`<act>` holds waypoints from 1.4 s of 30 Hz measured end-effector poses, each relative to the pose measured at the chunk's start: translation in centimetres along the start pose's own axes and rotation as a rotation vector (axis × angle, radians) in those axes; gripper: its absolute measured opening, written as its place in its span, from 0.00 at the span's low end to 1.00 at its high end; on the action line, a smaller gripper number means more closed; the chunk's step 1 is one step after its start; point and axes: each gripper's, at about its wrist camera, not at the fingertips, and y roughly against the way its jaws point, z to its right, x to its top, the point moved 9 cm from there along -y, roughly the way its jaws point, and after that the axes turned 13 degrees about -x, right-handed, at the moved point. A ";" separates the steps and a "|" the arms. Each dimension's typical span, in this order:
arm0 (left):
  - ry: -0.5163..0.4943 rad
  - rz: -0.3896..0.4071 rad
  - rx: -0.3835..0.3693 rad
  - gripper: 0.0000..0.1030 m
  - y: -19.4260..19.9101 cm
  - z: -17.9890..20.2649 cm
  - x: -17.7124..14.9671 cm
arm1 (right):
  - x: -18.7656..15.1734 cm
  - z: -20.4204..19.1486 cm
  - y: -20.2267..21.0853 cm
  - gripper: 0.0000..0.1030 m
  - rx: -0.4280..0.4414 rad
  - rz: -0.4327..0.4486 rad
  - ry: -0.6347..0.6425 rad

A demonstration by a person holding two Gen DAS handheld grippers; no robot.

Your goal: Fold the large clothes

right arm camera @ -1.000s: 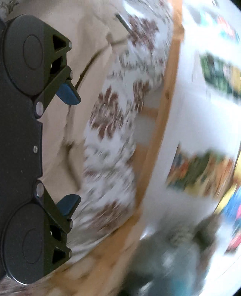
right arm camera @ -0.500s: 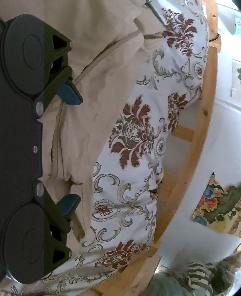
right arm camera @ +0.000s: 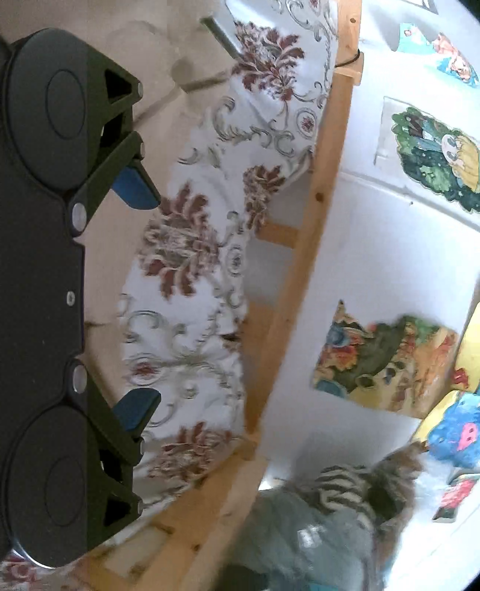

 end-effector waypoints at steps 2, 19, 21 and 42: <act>0.002 -0.012 -0.006 1.00 -0.1 0.1 -0.1 | -0.6 -0.9 -1.4 0.99 0.016 -0.029 0.009; 0.057 0.004 -0.097 1.00 -1.6 0.3 0.0 | -2.9 -2.2 -2.7 0.99 0.067 -0.069 -0.034; 0.061 0.006 -0.100 1.00 -1.9 0.2 0.0 | -3.2 -2.6 -3.5 0.99 0.055 -0.097 -0.007; 0.182 0.005 -0.208 0.81 -3.0 -0.2 0.5 | -6.0 -4.4 -5.0 0.99 0.094 -0.227 0.065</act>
